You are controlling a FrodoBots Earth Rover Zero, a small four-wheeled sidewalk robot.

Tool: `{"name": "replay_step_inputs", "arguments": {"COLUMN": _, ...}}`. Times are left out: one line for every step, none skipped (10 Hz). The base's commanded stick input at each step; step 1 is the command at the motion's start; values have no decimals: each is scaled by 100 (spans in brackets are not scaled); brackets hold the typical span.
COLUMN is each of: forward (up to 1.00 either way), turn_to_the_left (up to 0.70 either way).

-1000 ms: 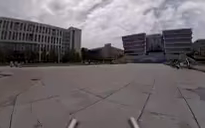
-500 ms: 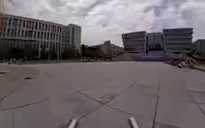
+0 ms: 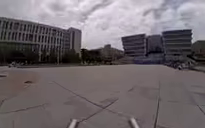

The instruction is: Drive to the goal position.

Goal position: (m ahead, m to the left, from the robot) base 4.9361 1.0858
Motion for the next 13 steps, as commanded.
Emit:
{"name": "replay_step_inputs", "arguments": {"forward": 70, "turn_to_the_left": 4}}
{"name": "replay_step_inputs", "arguments": {"forward": 70, "turn_to_the_left": 4}}
{"name": "replay_step_inputs", "arguments": {"forward": 70, "turn_to_the_left": 4}}
{"name": "replay_step_inputs", "arguments": {"forward": 70, "turn_to_the_left": 4}}
{"name": "replay_step_inputs", "arguments": {"forward": 70, "turn_to_the_left": 4}}
{"name": "replay_step_inputs", "arguments": {"forward": 70, "turn_to_the_left": 4}}
{"name": "replay_step_inputs", "arguments": {"forward": 70, "turn_to_the_left": 4}}
{"name": "replay_step_inputs", "arguments": {"forward": 70, "turn_to_the_left": 4}}
{"name": "replay_step_inputs", "arguments": {"forward": 70, "turn_to_the_left": 4}}
{"name": "replay_step_inputs", "arguments": {"forward": 70, "turn_to_the_left": 4}}
{"name": "replay_step_inputs", "arguments": {"forward": 70, "turn_to_the_left": 4}}
{"name": "replay_step_inputs", "arguments": {"forward": 70, "turn_to_the_left": 4}}
{"name": "replay_step_inputs", "arguments": {"forward": 70, "turn_to_the_left": 4}}
